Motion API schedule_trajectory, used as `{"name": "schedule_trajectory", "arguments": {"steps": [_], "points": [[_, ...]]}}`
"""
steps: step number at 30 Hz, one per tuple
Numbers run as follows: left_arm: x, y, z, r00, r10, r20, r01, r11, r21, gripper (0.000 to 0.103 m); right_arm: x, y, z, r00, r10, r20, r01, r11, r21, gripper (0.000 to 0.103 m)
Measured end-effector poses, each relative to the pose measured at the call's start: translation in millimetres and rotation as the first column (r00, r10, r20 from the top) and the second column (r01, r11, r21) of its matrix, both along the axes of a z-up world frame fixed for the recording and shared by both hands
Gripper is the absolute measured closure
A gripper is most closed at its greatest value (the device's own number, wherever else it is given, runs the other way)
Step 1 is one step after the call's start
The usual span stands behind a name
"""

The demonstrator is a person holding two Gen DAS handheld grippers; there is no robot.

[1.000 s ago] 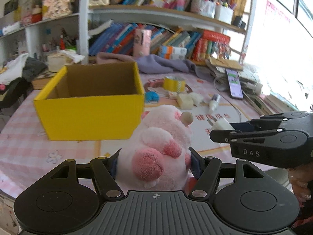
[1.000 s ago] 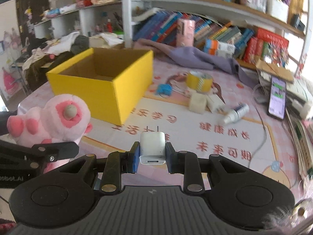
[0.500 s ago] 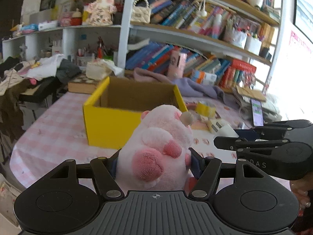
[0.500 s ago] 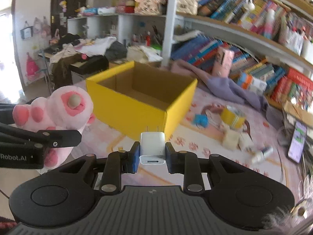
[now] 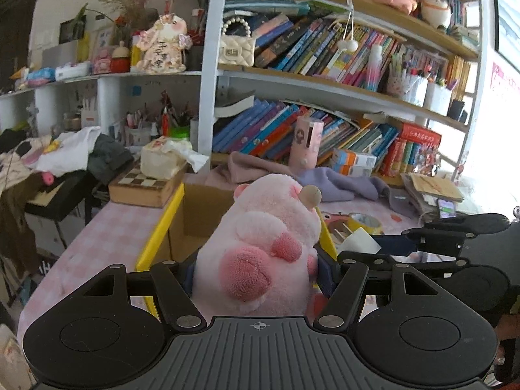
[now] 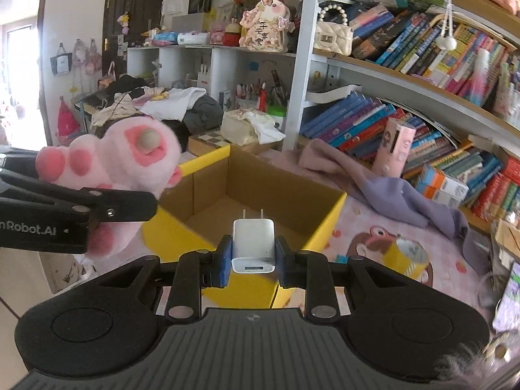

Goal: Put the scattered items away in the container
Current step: 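Carry the plush and charger over the yellow box with both tools, then open both tools to drop the plush and charger into the box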

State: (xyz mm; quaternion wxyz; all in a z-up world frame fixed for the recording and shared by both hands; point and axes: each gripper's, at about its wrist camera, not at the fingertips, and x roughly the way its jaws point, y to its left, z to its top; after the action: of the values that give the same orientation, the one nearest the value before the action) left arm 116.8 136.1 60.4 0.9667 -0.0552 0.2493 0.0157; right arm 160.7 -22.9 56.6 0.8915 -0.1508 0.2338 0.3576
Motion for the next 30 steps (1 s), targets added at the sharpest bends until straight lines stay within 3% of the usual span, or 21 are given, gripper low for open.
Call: {"name": "schedule_trajectory", "arguments": {"steps": [6,14,21,25,30], "points": [[63.8,10.8,-8.0,0.999,0.001,-0.044,0.001,0.999,0.035,0.036,59.7,25.1,-12.6,0.999,0.044,-0.004,-0.044,0.997,-0.06,0.078],[157.3,17.4,-40.3,0.97,-0.008,-0.241,0.045,0.988,0.15,0.036,139.6,74.5,-48.0,0.988,0.154,-0.03,-0.157,0.961,-0.229,0.078],[206.1,27.3,-66.5,0.92,0.003,-0.392,0.07,0.983,0.172,0.034,173.3,102.1,-70.4,0.969,0.23,-0.089,-0.247,0.905,-0.346,0.078],[224.6,35.3,-86.5,0.876,0.036,-0.48,0.056,0.983,0.175,0.034,183.7,114.0,-80.5,0.954,0.274,-0.125,-0.301,0.86,-0.413,0.078],[230.9,35.6,-98.3,0.849,0.045,-0.526,0.071,0.978,0.198,0.034,188.6,123.0,-90.8,0.938,0.309,-0.155,-0.345,0.818,-0.46,0.078]]}}
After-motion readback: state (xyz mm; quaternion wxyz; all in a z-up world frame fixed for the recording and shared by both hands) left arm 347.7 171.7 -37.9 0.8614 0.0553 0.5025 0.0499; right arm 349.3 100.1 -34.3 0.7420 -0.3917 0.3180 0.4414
